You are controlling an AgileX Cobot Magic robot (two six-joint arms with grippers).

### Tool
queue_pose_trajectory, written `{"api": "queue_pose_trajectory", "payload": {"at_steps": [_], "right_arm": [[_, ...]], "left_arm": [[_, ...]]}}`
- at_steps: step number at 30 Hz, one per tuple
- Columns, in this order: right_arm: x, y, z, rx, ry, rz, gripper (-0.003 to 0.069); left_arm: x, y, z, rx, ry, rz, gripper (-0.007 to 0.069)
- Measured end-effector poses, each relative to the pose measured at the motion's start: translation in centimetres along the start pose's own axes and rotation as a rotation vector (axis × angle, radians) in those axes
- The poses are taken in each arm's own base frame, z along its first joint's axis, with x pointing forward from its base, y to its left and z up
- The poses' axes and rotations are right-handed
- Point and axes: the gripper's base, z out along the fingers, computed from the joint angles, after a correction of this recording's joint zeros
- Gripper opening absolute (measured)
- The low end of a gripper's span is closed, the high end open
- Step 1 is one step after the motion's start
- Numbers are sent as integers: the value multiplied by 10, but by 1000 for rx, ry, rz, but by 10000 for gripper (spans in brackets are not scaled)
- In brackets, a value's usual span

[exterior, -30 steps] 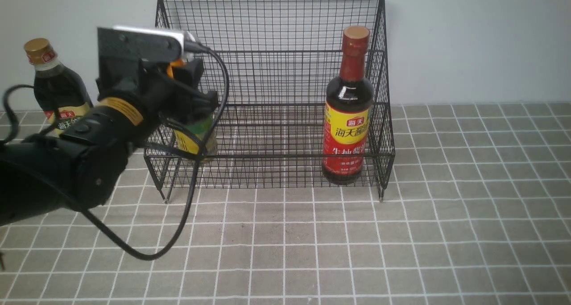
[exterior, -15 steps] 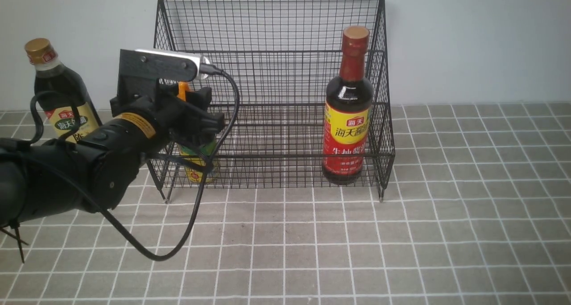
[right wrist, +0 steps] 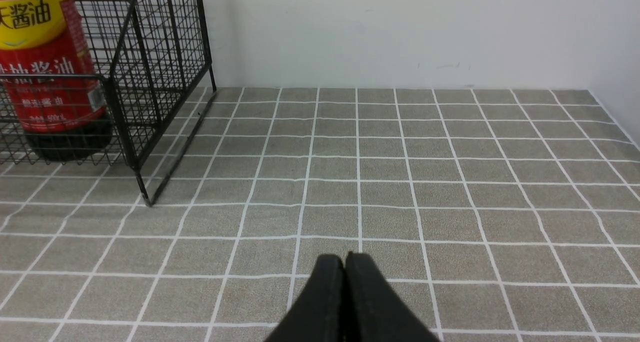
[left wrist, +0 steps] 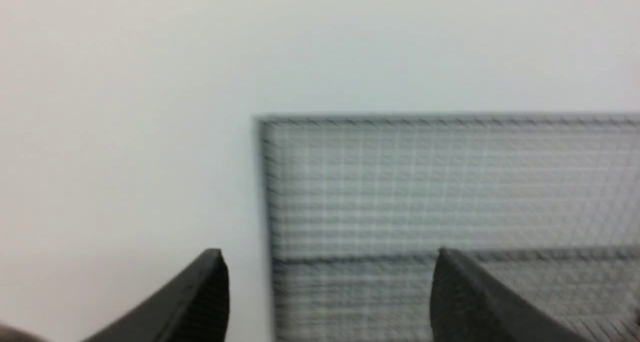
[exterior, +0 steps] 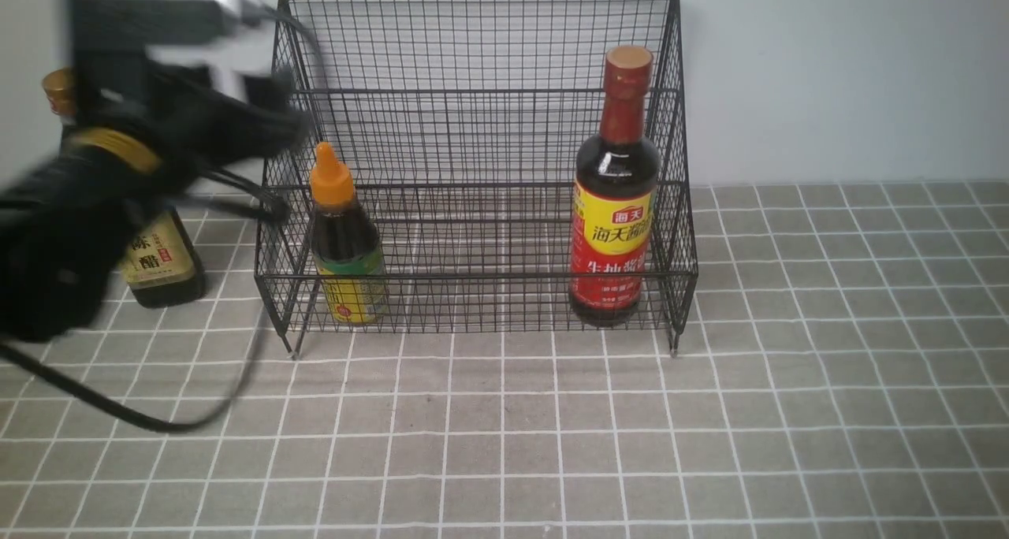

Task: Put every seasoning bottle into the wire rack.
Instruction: Use the left arm to grab the condiment bottle closest to it

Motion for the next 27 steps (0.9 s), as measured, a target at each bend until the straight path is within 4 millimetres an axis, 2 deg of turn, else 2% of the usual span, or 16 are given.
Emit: {"api": "queue_pose_trajectory", "payload": {"at_steps": [5, 6, 10, 12, 13, 21, 27], "right_arm": [[0, 0, 0, 0, 0, 0, -13], [0, 0, 0, 0, 0, 0, -13], [0, 0, 0, 0, 0, 0, -13], [0, 0, 0, 0, 0, 0, -13], [0, 0, 0, 0, 0, 0, -13], [0, 0, 0, 0, 0, 0, -13], [0, 0, 0, 0, 0, 0, -13]], "left_arm": [[-19, 45, -13, -175, -66, 2, 490], [-19, 45, -13, -175, -67, 5, 490], [-17, 73, -9, -287, -95, -13, 490], [-15, 78, -4, -305, -94, -15, 490], [-11, 85, 10, -319, -84, -19, 490], [8, 95, 58, -332, -28, -32, 490], [33, 101, 77, -342, 35, -39, 490]]}}
